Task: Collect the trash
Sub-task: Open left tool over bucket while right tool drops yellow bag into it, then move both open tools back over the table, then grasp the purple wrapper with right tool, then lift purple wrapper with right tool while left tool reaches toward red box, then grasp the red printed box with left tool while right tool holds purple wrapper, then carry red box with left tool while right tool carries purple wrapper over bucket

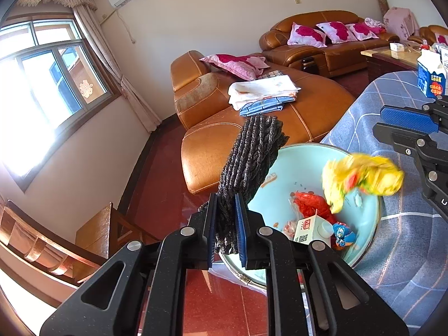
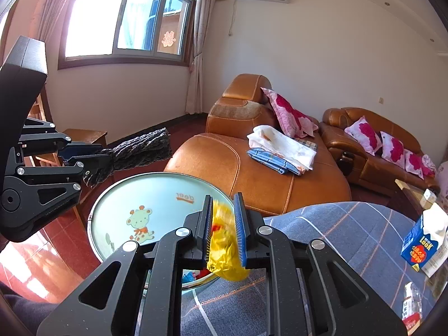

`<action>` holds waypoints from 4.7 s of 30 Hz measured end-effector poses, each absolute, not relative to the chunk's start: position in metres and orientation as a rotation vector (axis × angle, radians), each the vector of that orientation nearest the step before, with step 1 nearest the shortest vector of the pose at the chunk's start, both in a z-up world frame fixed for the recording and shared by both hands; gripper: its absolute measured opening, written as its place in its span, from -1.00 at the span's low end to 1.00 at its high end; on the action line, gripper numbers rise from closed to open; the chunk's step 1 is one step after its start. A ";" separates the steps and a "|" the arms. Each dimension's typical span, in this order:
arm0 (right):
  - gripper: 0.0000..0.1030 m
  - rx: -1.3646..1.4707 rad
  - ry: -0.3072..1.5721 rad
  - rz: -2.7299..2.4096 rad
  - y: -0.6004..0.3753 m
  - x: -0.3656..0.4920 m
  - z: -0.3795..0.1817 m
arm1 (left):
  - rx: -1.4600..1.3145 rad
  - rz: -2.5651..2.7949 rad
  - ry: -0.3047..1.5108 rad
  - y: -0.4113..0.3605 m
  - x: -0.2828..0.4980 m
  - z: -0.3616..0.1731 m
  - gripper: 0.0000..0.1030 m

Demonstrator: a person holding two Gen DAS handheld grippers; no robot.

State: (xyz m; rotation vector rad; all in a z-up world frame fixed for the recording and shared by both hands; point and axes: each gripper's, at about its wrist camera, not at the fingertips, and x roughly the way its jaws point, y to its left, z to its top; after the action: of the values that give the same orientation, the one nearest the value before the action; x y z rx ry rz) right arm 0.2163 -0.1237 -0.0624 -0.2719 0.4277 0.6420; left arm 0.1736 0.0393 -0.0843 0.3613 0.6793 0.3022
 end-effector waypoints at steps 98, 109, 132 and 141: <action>-0.89 0.100 0.573 -0.202 -0.482 0.107 -0.079 | 0.457 -0.264 0.652 -0.343 0.197 -0.109 0.88; -0.89 0.109 0.557 -0.169 -0.481 0.105 -0.080 | 0.560 -0.291 0.720 -0.344 0.188 -0.139 0.88; -0.88 0.083 0.592 -0.153 -0.462 0.114 -0.076 | 0.468 -0.462 0.764 -0.305 0.191 -0.126 -0.62; -0.88 0.074 0.550 -0.106 -0.440 0.118 -0.061 | 0.389 -0.423 0.729 -0.266 0.187 -0.107 -0.70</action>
State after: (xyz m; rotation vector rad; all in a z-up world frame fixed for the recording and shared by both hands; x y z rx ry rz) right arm 0.1179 -0.4395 -0.0610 0.0741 0.5499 -0.1058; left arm 0.1871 -0.2660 -0.1073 0.3888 0.7290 -0.4229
